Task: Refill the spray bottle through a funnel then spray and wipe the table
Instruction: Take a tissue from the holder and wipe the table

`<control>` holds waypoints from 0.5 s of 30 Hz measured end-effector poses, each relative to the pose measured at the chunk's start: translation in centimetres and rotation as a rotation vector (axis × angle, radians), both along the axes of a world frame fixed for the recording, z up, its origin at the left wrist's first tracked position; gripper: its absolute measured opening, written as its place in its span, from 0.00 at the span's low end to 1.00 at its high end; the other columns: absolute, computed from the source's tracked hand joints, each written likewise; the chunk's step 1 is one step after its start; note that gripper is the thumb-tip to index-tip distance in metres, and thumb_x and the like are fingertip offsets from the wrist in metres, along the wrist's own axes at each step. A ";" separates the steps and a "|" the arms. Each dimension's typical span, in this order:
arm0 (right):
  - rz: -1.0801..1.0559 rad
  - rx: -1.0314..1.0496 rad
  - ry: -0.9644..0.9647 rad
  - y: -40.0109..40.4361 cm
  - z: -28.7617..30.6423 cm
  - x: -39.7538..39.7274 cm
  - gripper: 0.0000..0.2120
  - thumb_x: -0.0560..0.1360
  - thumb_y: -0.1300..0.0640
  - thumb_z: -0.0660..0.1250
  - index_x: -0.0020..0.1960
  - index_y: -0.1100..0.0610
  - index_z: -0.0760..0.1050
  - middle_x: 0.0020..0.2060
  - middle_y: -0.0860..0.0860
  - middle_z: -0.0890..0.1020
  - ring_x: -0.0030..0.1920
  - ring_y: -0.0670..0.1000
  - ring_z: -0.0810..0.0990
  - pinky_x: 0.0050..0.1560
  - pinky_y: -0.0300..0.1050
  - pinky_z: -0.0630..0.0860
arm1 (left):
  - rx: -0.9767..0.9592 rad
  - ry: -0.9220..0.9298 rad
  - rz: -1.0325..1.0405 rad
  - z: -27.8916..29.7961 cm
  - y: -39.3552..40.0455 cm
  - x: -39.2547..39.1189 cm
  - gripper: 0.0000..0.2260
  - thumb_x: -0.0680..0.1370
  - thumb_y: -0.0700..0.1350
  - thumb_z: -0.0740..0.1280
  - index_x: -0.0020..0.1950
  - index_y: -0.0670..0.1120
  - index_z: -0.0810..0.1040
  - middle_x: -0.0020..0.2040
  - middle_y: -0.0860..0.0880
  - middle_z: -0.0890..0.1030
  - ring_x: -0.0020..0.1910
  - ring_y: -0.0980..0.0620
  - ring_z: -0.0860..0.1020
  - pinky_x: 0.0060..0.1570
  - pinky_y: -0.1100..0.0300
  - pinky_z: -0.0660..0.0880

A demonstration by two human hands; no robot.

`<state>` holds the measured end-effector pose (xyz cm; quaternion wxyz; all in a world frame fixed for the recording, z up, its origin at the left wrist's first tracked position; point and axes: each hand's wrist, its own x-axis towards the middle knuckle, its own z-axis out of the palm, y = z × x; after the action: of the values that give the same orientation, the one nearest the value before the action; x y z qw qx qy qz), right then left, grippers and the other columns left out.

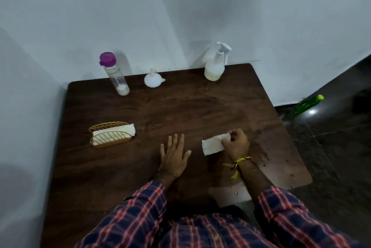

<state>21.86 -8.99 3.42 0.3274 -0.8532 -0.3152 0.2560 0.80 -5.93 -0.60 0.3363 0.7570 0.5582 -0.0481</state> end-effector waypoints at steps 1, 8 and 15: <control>-0.018 0.038 0.002 -0.3 0.4 0.6 0.11 0.67 0.65 0.73 0.48 0.60 0.78 0.40 0.52 0.80 0.42 0.54 0.78 0.43 0.44 0.74 | -0.013 0.001 -0.006 -0.1 0.0 0.5 0.29 0.83 0.58 0.50 0.80 0.52 0.43 0.80 0.49 0.43 0.78 0.49 0.39 0.74 0.44 0.36; -0.077 0.277 0.045 -2.8 3.1 7.4 0.13 0.70 0.66 0.73 0.49 0.54 0.76 0.43 0.51 0.82 0.43 0.52 0.82 0.45 0.49 0.81 | -0.022 -0.022 -0.071 0.7 -0.2 7.2 0.27 0.83 0.57 0.52 0.80 0.53 0.48 0.80 0.50 0.46 0.79 0.50 0.41 0.75 0.45 0.39; -0.209 0.403 0.017 -4.5 4.1 18.8 0.13 0.69 0.66 0.74 0.46 0.52 0.77 0.40 0.49 0.83 0.40 0.48 0.83 0.39 0.34 0.79 | 0.071 -0.055 -0.234 1.0 0.8 23.8 0.25 0.84 0.54 0.52 0.79 0.52 0.53 0.80 0.51 0.50 0.79 0.52 0.45 0.75 0.49 0.41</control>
<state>40.69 -13.48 7.48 0.5185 -0.7963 -0.2672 0.1600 24.63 -5.13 0.35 0.3165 0.8295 0.4579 -0.0462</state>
